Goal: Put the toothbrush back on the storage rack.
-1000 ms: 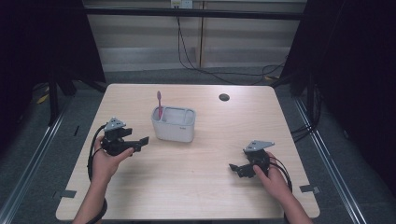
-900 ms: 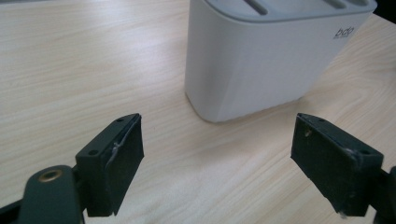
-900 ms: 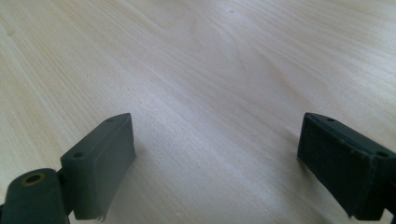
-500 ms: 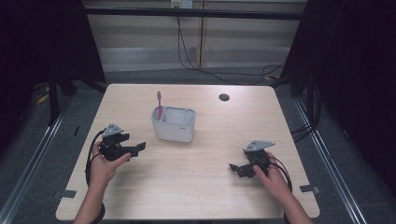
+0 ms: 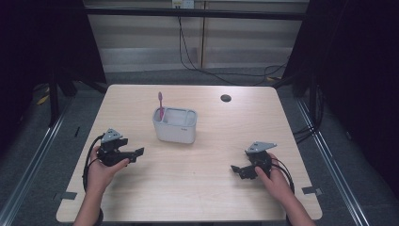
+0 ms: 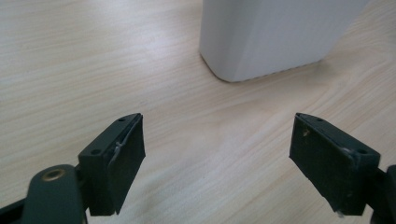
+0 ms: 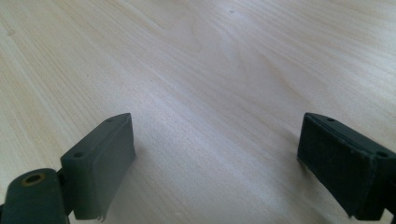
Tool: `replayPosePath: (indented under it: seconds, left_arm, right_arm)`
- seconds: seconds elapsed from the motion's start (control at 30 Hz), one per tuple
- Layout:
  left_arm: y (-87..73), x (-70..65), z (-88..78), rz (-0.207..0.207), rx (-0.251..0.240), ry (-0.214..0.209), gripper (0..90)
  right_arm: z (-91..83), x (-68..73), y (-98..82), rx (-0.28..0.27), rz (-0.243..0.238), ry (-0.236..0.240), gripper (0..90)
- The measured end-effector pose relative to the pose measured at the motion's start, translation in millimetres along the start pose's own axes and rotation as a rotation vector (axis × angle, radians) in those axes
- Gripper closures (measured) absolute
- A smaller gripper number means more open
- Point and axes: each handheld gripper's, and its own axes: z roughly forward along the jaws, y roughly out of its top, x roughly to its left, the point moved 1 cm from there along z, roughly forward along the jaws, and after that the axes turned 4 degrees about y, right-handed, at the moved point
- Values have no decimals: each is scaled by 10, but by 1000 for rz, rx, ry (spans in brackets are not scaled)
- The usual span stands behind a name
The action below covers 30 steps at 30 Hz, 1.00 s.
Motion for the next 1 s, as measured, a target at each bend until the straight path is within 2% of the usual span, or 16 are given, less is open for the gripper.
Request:
replayPosePath:
  seconds: [0.53,0.7,0.73,1.0]
  left_arm:
    - [-148,122,20,-17,38,31,189]
    - [-183,147,31,2,63,42,189]
    - [-192,140,37,-9,62,43,189]
    - [-219,155,52,28,86,60,189]
  right_arm:
    - [0,1,0,0,2,0,104]
    - [0,0,0,0,0,0,104]
    - [0,1,0,0,1,0,105]
    - [0,0,0,0,0,0,105]
